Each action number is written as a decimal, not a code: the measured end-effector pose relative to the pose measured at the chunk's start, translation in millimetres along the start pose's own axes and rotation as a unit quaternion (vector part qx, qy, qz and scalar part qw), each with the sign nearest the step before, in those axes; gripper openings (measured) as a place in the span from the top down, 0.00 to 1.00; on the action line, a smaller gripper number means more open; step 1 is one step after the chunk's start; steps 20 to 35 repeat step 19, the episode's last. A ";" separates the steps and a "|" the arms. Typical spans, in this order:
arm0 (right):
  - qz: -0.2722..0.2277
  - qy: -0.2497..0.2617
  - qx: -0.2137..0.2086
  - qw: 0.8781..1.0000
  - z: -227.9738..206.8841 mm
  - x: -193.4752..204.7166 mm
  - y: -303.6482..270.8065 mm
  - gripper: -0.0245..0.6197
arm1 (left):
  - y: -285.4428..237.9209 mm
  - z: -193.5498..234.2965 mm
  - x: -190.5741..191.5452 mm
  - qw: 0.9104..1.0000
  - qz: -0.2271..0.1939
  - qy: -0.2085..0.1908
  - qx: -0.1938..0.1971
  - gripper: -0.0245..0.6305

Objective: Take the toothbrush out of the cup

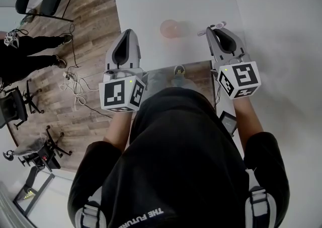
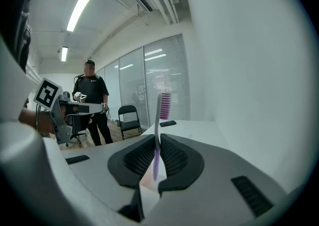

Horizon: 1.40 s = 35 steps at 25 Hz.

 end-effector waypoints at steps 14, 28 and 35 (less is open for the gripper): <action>-0.003 0.001 -0.006 1.000 3.0 2.0 -4.7 0.89 | 2.2 -0.3 2.5 1.000 -0.001 0.000 -0.001 0.93; 0.010 -0.002 -0.004 1.000 7.5 4.7 -2.0 0.89 | 6.9 -0.2 0.8 1.000 0.007 0.009 0.003 0.93; 0.010 -0.002 -0.004 1.000 7.5 4.7 -2.0 0.89 | 6.9 -0.2 0.8 1.000 0.007 0.009 0.003 0.93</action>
Point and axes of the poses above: the fingertips, and each gripper's own axes: y backward along the fingers, z to its left, x out of its underside, the point moved 3 cm from there along y, backward along the fingers, and after that the axes turned 6 degrees about -y, right-handed, at the moved point
